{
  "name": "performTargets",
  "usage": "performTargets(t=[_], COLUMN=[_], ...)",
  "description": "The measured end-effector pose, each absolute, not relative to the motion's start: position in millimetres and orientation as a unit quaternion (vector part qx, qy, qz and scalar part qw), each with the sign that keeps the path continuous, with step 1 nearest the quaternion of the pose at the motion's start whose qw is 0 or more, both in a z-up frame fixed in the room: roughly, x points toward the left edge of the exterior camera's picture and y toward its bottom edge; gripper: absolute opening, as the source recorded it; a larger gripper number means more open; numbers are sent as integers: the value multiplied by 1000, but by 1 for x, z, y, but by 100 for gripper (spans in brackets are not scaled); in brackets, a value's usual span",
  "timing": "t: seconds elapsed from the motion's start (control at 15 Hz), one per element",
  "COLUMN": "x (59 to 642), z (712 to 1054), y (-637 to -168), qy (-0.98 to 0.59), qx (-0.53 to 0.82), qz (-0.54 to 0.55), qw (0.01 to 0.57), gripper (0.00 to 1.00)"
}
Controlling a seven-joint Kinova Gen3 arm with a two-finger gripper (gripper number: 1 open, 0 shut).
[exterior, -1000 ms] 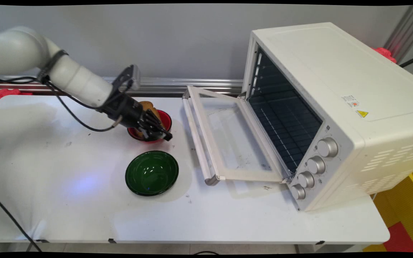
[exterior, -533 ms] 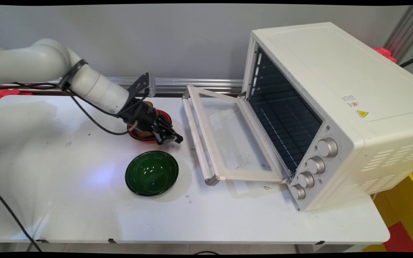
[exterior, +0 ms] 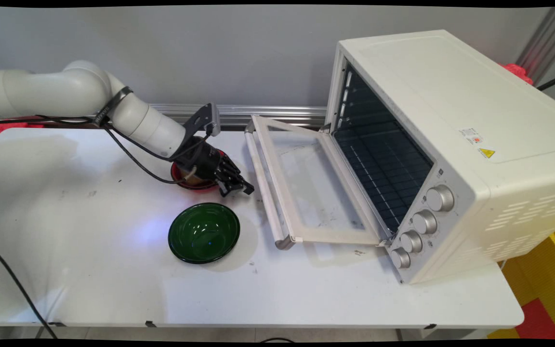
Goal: Close the oven
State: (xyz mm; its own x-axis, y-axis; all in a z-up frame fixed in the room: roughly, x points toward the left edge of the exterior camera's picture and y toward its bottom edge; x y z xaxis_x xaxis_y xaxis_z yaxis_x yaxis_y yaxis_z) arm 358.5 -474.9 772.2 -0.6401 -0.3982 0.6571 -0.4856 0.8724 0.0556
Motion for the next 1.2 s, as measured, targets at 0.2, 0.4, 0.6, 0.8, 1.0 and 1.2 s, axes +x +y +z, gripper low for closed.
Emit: performTargets(t=[0.2,0.4,0.6,0.8,1.0,1.2], x=[354,349,343,340,338,336], z=[769,768,771,775,780,787], y=[-478,-480,-481,-482,-483,-485], qy=[-903,-900,-895,-891,-886,-881], qx=[244,244,242,239,237,234], qz=[64,64,66,67,70,73], qw=[349,355,369,380,392,404], gripper=[0,0,0,0,0,0])
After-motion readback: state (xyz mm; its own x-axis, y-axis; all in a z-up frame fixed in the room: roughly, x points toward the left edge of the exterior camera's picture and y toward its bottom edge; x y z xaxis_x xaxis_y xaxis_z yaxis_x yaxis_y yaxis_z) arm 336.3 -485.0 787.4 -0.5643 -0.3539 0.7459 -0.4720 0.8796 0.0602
